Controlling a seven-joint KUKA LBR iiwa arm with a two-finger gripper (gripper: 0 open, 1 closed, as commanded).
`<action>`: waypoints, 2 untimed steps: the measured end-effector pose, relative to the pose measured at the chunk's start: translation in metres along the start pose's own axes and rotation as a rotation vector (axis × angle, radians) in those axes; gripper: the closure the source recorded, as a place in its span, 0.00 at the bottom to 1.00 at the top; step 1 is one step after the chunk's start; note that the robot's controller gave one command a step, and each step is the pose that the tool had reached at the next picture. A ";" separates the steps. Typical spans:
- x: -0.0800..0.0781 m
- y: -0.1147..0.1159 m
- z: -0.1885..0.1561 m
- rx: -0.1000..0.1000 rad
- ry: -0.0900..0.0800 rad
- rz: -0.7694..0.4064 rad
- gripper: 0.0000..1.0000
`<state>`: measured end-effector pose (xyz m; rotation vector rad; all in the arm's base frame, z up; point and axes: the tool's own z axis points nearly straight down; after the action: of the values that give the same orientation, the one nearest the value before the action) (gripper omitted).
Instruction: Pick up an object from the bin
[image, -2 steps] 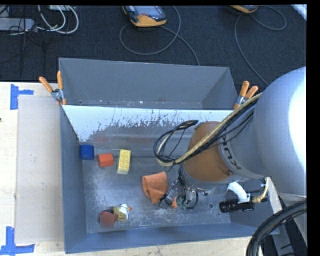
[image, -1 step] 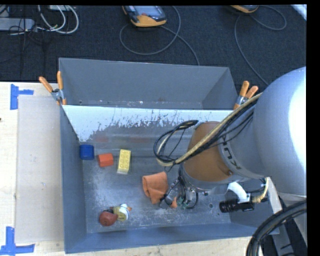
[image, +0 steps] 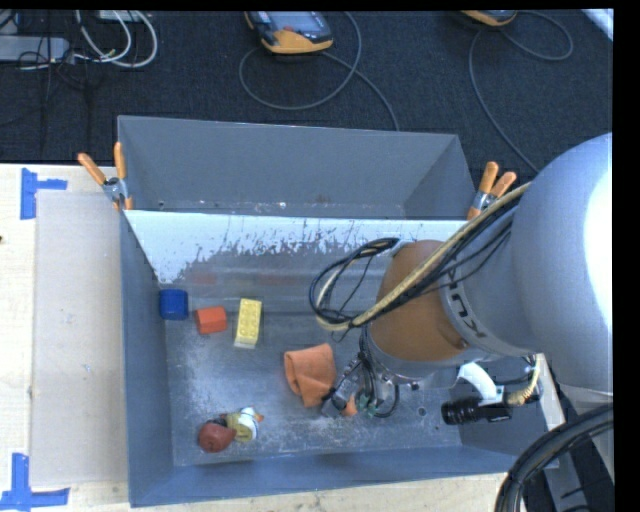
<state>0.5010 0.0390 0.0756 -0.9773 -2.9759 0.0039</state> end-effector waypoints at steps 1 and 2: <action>0.001 -0.002 -0.017 0.005 0.005 0.000 1.00; 0.001 -0.001 -0.040 0.003 0.003 0.000 1.00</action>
Offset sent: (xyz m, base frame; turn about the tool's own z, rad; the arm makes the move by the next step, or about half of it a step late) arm -0.0001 0.0001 0.0170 0.0000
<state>0.4997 0.0385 0.1154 -0.9766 -2.9716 0.0072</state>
